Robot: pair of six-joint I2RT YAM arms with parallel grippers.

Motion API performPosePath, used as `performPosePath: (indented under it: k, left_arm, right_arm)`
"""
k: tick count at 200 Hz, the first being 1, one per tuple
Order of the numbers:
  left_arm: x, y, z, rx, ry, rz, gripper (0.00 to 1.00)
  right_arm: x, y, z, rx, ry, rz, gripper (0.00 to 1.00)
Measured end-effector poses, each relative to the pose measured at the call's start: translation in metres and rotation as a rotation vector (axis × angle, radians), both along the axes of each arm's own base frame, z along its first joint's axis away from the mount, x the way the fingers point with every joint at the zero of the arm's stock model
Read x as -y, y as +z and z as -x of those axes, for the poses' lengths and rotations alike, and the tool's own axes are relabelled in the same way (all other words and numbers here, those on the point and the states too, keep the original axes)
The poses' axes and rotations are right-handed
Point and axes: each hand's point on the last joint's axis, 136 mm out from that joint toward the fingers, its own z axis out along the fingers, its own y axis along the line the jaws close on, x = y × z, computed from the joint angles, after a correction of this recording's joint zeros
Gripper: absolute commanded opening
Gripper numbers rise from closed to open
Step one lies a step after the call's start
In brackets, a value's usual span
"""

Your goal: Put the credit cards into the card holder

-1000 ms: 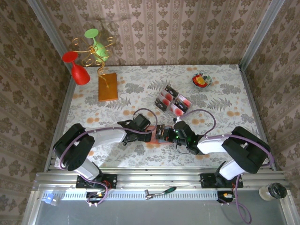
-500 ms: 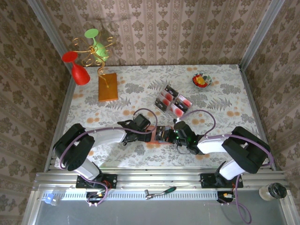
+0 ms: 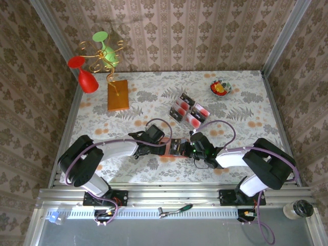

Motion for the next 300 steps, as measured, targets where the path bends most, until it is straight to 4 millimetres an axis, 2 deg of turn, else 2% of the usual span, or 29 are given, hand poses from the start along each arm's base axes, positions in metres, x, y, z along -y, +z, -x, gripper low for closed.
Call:
performPosePath:
  k: [128, 215, 262, 281, 300]
  left_arm:
    - [0.0, 0.0, 0.0, 0.001, 0.0, 0.0, 1.0]
    - [0.0, 0.0, 0.0, 0.002, -0.002, -0.002, 1.0]
    - [-0.002, 0.003, 0.001, 0.008, 0.001, -0.003, 1.0]
    - [-0.008, 0.002, 0.003, 0.005, 0.009, -0.01, 1.0]
    - [-0.014, 0.0, 0.003, 0.002, 0.02, -0.013, 1.0]
  right_arm:
    - [-0.002, -0.003, 0.002, -0.041, 0.038, -0.009, 0.0]
    - [-0.014, -0.006, -0.002, -0.077, 0.081, -0.018, 0.0]
    - [-0.021, -0.004, -0.004, -0.103, 0.138, 0.011, 0.23]
    - [-0.02, -0.001, -0.005, -0.106, 0.158, 0.037, 0.28]
    - [-0.019, 0.003, -0.005, -0.109, 0.175, 0.067, 0.28]
